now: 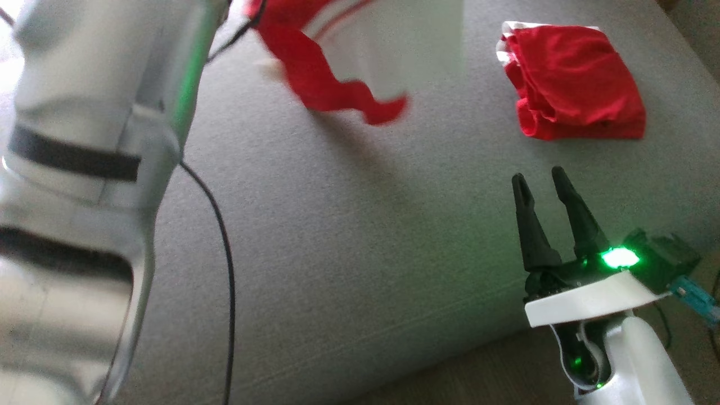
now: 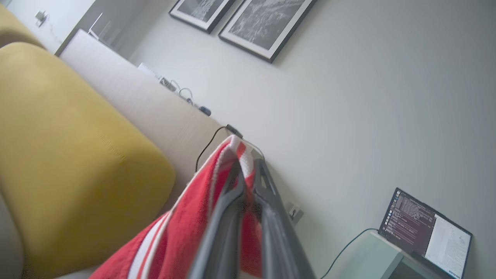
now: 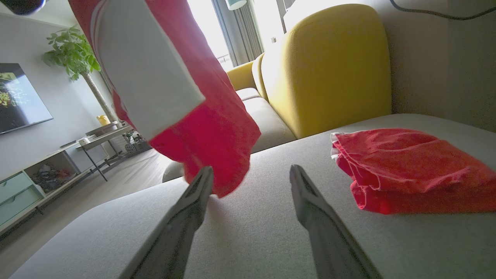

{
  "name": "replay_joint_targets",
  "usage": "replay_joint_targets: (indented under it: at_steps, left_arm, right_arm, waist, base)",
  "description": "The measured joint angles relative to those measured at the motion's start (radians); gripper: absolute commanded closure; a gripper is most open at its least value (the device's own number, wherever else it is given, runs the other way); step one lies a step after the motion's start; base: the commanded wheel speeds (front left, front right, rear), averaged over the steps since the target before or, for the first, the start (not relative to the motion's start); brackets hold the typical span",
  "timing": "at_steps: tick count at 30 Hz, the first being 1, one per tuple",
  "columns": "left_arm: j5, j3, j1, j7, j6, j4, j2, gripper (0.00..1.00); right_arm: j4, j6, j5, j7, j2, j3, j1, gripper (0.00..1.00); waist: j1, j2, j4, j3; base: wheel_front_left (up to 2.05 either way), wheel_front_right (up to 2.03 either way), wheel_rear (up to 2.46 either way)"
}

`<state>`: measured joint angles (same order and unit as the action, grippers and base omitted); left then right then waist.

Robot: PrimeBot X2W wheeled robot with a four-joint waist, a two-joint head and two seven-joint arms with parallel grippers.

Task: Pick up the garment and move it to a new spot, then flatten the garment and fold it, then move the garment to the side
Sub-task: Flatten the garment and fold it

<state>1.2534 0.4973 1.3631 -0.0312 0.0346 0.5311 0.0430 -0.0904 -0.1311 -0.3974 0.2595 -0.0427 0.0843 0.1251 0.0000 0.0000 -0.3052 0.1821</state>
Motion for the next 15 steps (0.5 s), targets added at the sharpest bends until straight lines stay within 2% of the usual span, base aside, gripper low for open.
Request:
replay_joint_targets:
  at_steps: [4, 11, 15]
  left_arm:
    - [0.040, 0.006, -0.173, -0.060, -0.011, -0.071, 0.059, 1.00]
    - [0.085, 0.015, -0.672, -0.109, -0.069, -0.208, 0.258, 1.00]
    - [0.061, 0.035, -0.796, -0.103, -0.080, -0.252, 0.340, 1.00]
  right_arm:
    - [0.002, 0.000, 0.004, 0.000, 0.000, -0.007, -0.021, 0.00]
    - [0.010, 0.000, 0.049, 0.000, 0.000, -0.023, -0.036, 0.00]
    - [0.018, 0.000, 0.077, 0.000, 0.000, -0.033, -0.035, 0.00]
  waist:
    - [0.0000, 0.0000, 0.032, -0.006]
    - [0.0000, 0.0000, 0.119, -0.002]
    - [0.0000, 0.0000, 0.173, 0.008]
  base:
    - [0.00, 0.00, 0.00]
    - [0.00, 0.00, 0.00]
    - [0.00, 0.00, 0.00]
